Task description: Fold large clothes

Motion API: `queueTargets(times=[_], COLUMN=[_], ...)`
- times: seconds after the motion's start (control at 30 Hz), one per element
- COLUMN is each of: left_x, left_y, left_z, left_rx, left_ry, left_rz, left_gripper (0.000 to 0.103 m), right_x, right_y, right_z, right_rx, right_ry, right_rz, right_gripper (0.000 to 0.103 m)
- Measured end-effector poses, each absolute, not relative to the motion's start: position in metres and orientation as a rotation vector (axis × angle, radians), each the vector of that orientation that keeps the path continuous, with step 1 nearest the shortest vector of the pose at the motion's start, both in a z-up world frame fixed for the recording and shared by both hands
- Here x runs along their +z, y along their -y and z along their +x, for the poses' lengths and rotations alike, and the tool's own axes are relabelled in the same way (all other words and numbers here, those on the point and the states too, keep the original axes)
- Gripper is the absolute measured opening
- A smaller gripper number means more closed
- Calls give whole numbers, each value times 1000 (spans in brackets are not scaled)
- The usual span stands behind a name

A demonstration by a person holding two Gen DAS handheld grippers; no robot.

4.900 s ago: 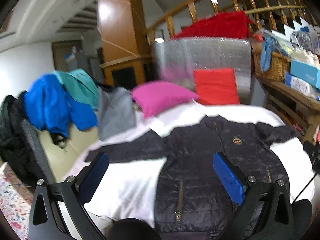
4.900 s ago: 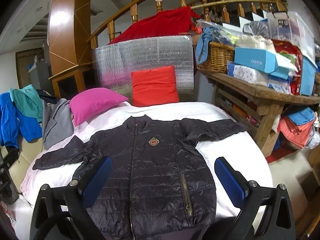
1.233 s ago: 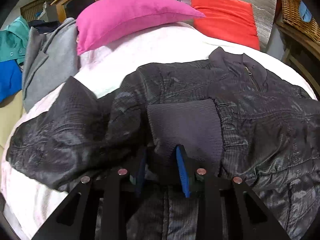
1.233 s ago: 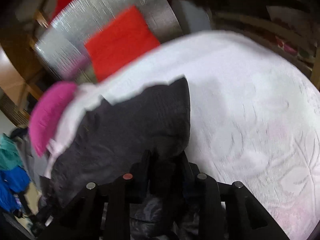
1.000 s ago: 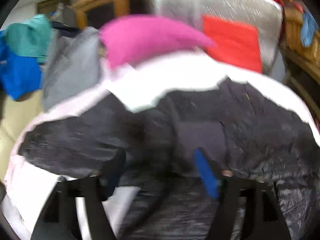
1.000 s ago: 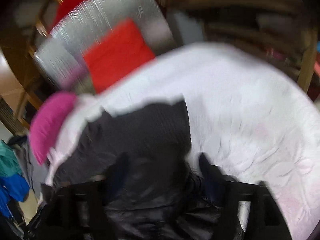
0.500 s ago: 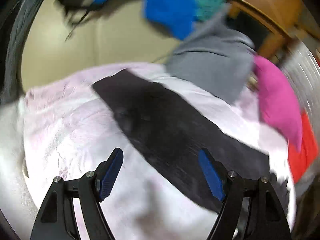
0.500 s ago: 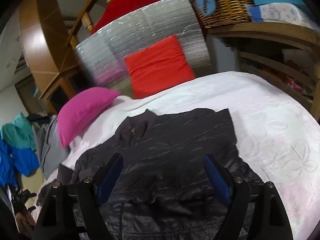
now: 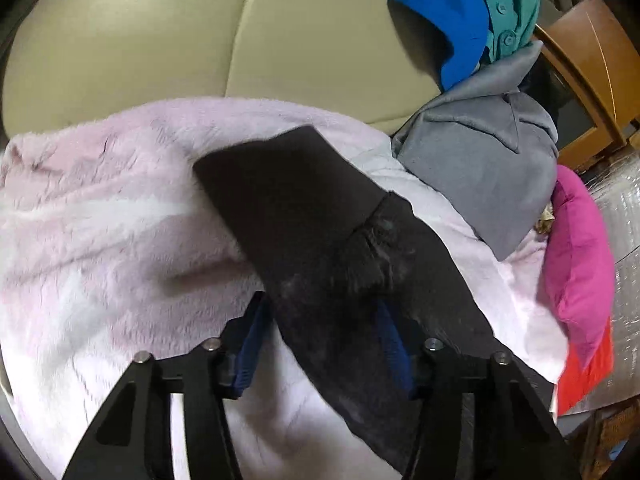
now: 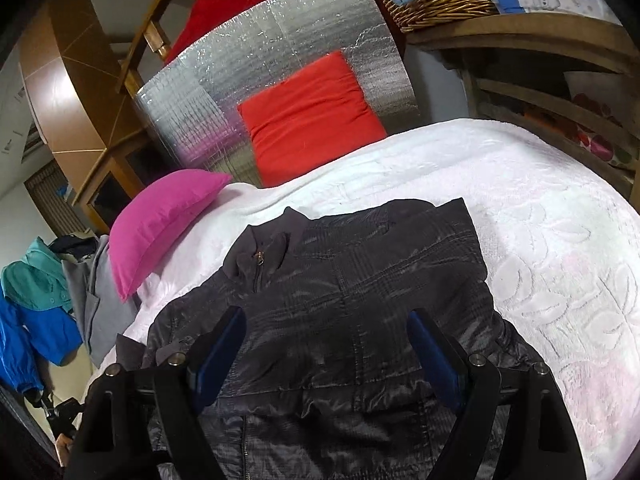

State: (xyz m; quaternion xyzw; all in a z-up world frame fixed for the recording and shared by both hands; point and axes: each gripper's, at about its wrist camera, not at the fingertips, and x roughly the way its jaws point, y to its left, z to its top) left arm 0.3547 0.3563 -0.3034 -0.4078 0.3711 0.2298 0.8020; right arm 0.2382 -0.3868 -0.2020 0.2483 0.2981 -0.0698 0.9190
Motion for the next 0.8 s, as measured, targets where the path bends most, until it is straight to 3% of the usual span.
queueTargets(times=[0.1, 0.23, 0.47, 0.6, 0.8], left_x=[-304, -290, -208, -155, -133], left_y=[-359, -354, -289, -213, -85], left_z=[359, 362, 358, 346, 339], left_rx=[509, 494, 379, 183, -91], left_ry=[-782, -743, -599, -500, -525], left_rz=[-860, -831, -625, -509, -340], left_gripper=[31, 19, 16, 16, 15], right_x=[-201, -201, -196, -194, -194], right_y=[388, 392, 403, 408, 412], right_z=[238, 236, 227, 224, 221], right_rx=[-146, -154, -174, -177, -177], right_ry=[-607, -597, -563, -552, -549], right_rz=[507, 519, 555, 578, 586], right_gripper=[85, 85, 85, 85, 85])
